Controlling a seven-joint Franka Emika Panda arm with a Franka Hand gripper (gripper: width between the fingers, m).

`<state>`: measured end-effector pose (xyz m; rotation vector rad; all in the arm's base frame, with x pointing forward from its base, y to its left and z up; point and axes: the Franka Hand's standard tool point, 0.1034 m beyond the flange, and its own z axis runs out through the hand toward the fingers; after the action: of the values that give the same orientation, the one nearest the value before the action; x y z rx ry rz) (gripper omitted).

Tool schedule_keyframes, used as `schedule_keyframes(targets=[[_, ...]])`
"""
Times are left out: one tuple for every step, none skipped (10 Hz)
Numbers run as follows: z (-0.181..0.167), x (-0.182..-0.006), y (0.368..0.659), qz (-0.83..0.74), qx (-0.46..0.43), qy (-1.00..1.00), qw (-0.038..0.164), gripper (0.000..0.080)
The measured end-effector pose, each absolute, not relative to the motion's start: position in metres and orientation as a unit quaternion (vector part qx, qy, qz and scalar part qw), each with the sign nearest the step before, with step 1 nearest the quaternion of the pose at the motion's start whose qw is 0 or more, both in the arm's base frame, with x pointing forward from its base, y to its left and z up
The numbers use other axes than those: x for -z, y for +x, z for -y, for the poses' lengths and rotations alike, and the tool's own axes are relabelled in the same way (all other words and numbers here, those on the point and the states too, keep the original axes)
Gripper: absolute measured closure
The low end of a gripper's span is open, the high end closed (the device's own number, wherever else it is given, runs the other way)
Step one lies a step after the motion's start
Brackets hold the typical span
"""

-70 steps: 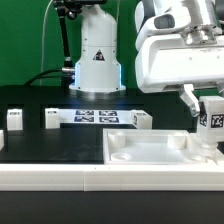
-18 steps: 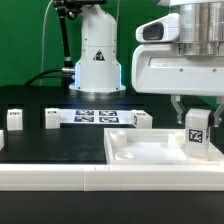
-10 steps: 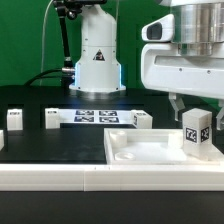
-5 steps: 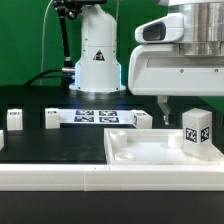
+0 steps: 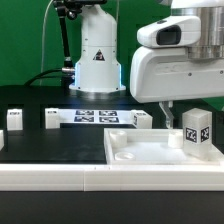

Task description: Assemble one leg

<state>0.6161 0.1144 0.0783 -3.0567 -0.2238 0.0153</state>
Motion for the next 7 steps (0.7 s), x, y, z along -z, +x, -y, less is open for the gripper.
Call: schedule_keyframes(targets=[[-0.1139, -0.0783, 0.6162, 0.089, -0.004, -0.995, 0.038, 0.0151], [-0.1134, -0.0782, 0.6163, 0.120, -0.003, -0.992, 0.039, 0.0151], [-0.1137, -0.0782, 0.6162, 0.113, -0.003, -0.993, 0.039, 0.0279], [-0.1136, -0.0782, 0.6162, 0.113, -0.003, -0.993, 0.039, 0.0415], [-0.1136, -0.0782, 0.6162, 0.110, -0.004, -0.993, 0.039, 0.0415], [-0.1137, -0.0782, 0.6162, 0.097, -0.004, -0.994, 0.039, 0.0509], [-0.1137, -0.0782, 0.6163, 0.081, -0.005, -0.996, 0.039, 0.0509]])
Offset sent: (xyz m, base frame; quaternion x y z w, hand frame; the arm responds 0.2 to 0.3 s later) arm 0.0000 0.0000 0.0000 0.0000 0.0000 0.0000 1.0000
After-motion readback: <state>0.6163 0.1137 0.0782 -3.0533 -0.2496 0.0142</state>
